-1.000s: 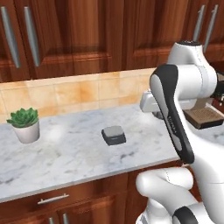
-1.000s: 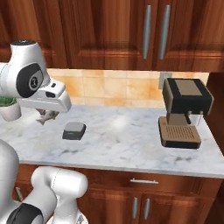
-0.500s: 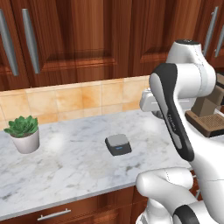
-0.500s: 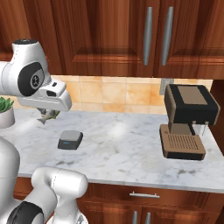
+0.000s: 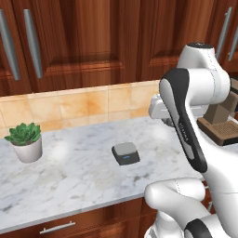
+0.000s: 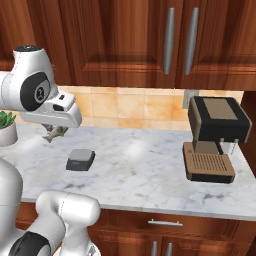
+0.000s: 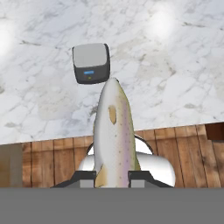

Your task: Take the fish from the fridge and place it on the digital scale on the counter by the fridge. Wait a few seconds for a reading, then move it to the plate on the dining counter.

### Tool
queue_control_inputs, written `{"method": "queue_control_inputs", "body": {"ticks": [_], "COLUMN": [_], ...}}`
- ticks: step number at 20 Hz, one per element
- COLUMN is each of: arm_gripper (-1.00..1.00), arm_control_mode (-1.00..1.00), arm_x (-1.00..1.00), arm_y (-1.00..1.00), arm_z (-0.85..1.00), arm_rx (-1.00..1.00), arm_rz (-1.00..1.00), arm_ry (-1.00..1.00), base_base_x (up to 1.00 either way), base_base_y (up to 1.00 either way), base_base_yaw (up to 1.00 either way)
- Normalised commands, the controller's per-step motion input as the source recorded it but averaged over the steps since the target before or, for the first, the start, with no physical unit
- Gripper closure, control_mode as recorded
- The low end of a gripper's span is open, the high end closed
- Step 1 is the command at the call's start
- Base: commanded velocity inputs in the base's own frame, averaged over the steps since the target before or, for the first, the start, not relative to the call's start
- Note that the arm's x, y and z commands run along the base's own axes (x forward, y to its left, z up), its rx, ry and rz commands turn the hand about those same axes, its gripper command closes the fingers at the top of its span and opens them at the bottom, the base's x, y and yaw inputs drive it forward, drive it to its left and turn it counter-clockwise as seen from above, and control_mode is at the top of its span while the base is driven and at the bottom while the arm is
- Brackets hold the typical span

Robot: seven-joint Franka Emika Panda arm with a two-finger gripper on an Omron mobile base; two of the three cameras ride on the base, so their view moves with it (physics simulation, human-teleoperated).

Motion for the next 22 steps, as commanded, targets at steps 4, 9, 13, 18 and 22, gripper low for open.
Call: {"method": "queue_control_inputs", "body": {"ticks": [4, 9, 13, 18, 22], "arm_gripper": [1.00, 1.00, 1.00, 1.00, 1.00], "arm_control_mode": [-1.00, -1.00, -1.00, -1.00, -1.00], "arm_x": [0.00, 0.09, 0.20, 0.62, 1.00], "arm_y": [0.00, 0.02, 0.26, 0.37, 0.12], "arm_z": [-0.43, -0.75, -0.93, -0.63, -0.27], "arm_rx": [0.04, 0.08, 0.00, 0.00, 0.00], "arm_rz": [0.00, 0.00, 0.00, -0.04, 0.00], "arm_ry": [0.12, 0.15, 0.03, 0.00, 0.01], "base_base_x": [0.00, 0.00, 0.00, 0.00, 0.00], "base_base_y": [0.00, 0.00, 0.00, 0.00, 0.00], "base_base_yaw": [0.00, 0.00, 0.00, 0.00, 0.00]}}
